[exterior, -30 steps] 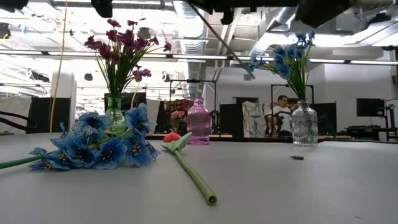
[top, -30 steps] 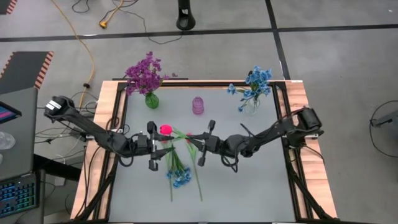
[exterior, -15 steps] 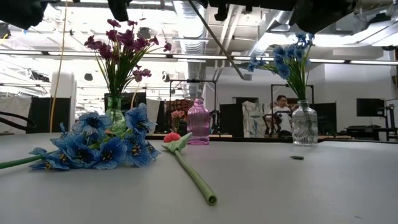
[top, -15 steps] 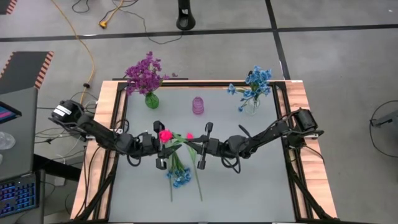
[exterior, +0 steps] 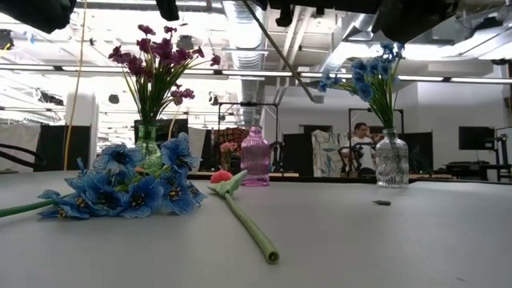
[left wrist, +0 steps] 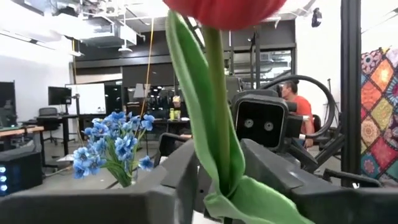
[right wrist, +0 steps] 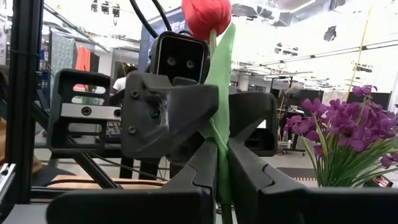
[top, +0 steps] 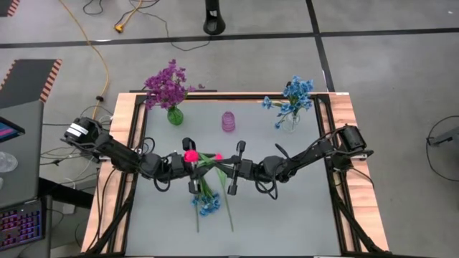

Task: Sort flowers into vase by color
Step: Put the left pink flower into the purple vase

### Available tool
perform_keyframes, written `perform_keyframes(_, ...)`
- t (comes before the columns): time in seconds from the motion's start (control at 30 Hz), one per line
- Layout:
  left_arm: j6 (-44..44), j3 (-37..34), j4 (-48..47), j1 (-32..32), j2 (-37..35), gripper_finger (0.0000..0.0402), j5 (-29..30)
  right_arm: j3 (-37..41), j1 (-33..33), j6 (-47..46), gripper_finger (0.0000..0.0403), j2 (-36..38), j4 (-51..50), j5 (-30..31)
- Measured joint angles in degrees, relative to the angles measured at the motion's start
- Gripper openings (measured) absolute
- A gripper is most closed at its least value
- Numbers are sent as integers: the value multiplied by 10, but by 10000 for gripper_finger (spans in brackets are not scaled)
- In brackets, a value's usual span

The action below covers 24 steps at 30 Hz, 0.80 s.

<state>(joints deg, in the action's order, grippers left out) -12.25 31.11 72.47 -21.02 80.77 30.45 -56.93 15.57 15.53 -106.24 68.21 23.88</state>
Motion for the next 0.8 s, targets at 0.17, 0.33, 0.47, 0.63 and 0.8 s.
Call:
perform_keyframes(0.17,-1,0,-1,0,0,43,-1,0,0,0,55,0,0,0)
perform_keyframes(0.33,-1,0,-1,0,0,6,-2,0,0,0,56,0,-1,0)
perform_keyframes(0.47,0,0,0,0,0,8,1,0,0,0,56,0,-1,0)
perform_keyframes(0.63,0,0,0,0,0,2,4,0,0,0,66,2,-6,1)
perform_keyframes(0.8,0,0,-3,0,0,2,18,0,0,-1,113,26,-73,8)
